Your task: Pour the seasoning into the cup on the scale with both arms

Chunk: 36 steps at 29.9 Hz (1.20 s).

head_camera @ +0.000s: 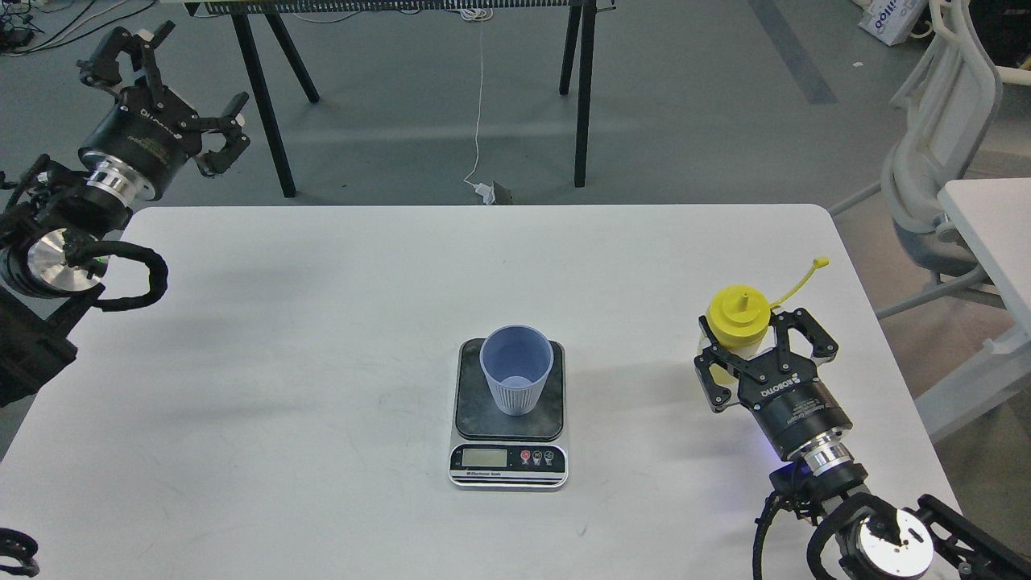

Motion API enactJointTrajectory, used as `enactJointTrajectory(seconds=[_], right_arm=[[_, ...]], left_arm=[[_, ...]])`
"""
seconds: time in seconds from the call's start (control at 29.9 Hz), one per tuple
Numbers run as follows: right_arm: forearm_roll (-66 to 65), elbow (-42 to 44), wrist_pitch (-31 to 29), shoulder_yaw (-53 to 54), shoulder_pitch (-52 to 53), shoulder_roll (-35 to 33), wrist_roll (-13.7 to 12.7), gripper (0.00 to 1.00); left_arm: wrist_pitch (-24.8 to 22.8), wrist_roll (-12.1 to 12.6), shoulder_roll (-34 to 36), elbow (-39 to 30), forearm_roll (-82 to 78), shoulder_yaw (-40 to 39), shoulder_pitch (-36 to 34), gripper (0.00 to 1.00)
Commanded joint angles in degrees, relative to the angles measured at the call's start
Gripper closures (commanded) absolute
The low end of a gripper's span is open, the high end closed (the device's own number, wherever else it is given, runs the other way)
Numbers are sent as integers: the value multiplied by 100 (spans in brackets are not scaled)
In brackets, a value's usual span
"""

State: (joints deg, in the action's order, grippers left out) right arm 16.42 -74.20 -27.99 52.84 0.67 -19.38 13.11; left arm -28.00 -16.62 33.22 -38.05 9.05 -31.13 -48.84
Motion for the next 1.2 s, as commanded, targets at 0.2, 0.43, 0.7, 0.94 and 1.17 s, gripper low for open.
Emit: enactJointTrajectory(seconds=[0.2, 0.43, 0.7, 0.94, 1.17], right_arm=[[-25, -7, -1, -37, -163, 698, -45, 74], [-16, 11, -1, 68, -295, 698, -19, 72], [-16, 11, -1, 34, -506, 690, -10, 46], [-7, -42, -1, 174, -673, 637, 16, 3], [-25, -59, -1, 315, -936, 409, 16, 1]], left_arm=[[0, 1, 61, -185, -8, 2, 6, 0], [0, 27, 105, -185, -8, 11, 6, 0], [0, -17, 150, -212, -8, 2, 6, 0], [0, -34, 149, -405, 1, -7, 15, 0], [0, -17, 220, -405, 1, -7, 24, 0]])
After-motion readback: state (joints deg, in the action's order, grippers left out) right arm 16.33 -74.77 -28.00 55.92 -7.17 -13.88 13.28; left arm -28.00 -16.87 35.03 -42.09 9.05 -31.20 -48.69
